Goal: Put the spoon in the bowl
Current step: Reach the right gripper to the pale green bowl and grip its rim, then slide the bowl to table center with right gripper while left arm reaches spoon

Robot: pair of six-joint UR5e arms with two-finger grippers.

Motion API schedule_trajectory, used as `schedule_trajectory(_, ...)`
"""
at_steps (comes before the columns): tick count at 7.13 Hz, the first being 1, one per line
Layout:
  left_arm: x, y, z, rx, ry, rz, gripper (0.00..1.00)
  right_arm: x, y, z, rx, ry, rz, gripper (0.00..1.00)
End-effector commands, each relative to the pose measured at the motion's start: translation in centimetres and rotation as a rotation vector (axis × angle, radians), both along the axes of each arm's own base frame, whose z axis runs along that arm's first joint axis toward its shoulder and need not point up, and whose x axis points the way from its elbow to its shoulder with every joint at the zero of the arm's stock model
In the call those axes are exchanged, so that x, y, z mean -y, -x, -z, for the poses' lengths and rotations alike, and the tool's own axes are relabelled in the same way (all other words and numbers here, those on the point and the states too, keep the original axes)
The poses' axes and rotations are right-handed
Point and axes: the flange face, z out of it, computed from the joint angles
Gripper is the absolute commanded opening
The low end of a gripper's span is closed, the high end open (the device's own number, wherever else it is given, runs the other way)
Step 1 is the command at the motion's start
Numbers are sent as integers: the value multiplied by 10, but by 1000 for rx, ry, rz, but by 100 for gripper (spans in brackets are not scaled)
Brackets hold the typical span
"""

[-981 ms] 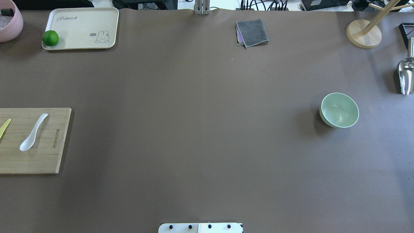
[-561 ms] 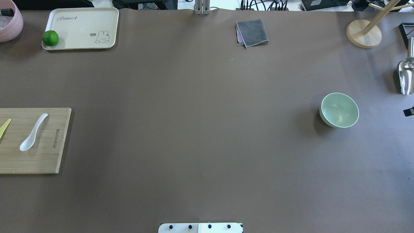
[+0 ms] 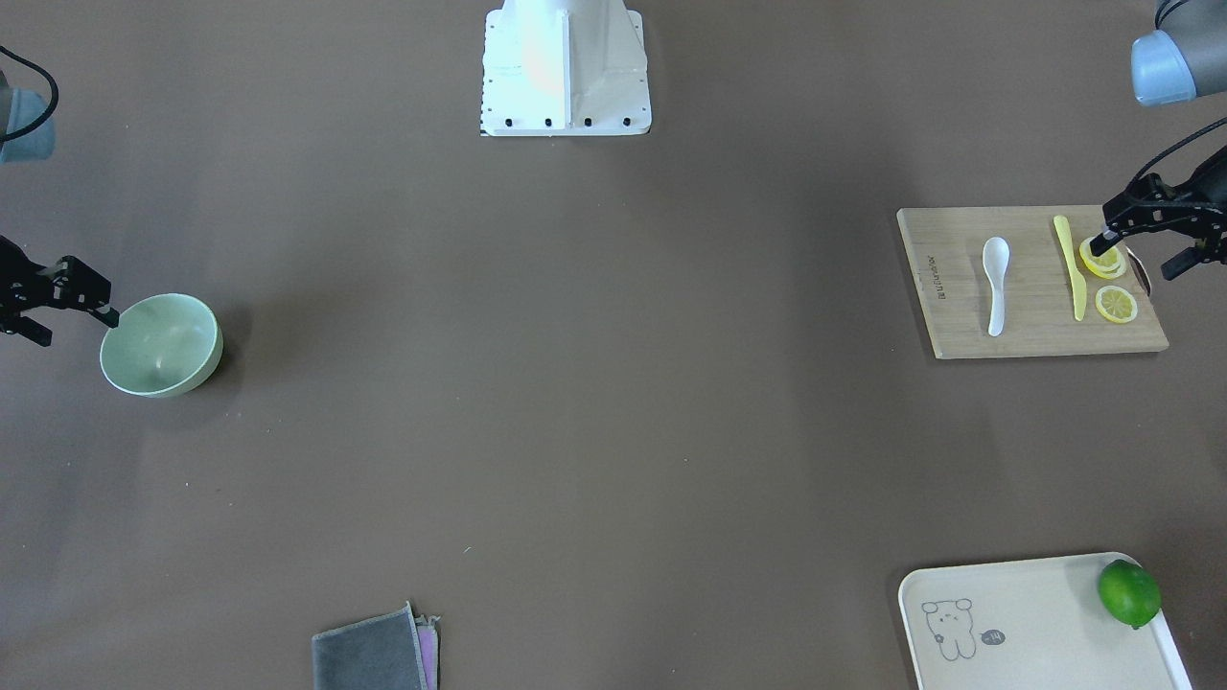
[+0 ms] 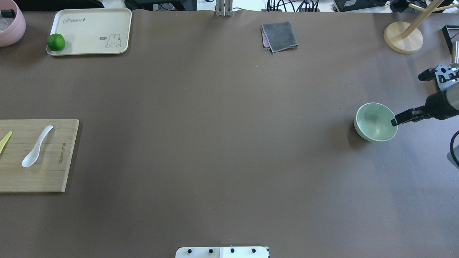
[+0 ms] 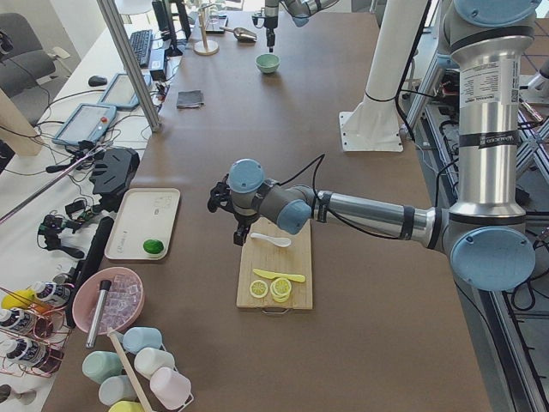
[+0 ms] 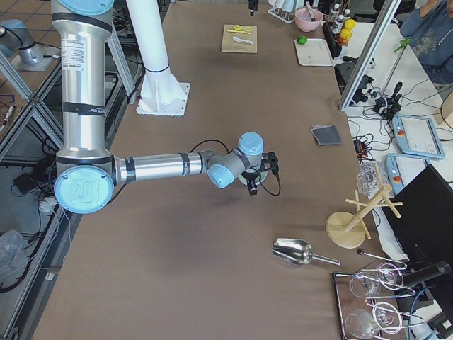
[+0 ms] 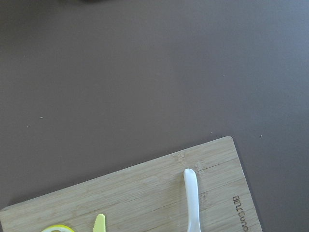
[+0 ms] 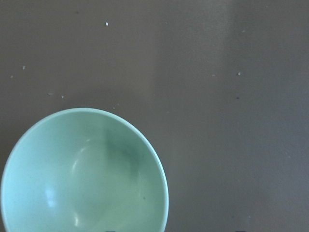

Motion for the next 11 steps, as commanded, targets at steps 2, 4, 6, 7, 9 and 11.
schedule_trajectory(2, 1, -5, -1, 23, -3, 8, 98, 22, 25, -10, -9, 35, 7, 53)
schedule_trajectory(4, 7, -12, 5, 17, 7, 13, 98, 21, 26, -10, -7, 40, 8, 0)
schedule_trajectory(6, 5, -23, 6, 14, 26, 7, 98, 22, 27, 0, 9, 44, -2, 0)
schedule_trajectory(7, 1, -28, 2, 19, 35, -1, 98, 23, 28, 32, 43, 82, -63, 0)
schedule_trajectory(9, -12, -53, -1, 26, 36, -8, 97, 2, 73, 109, 136, 163, -111, 0)
schedule_trajectory(11, -24, -106, 1, 73, 12, 17, 95, -34, 172, 186, 192, 245, -181, 0)
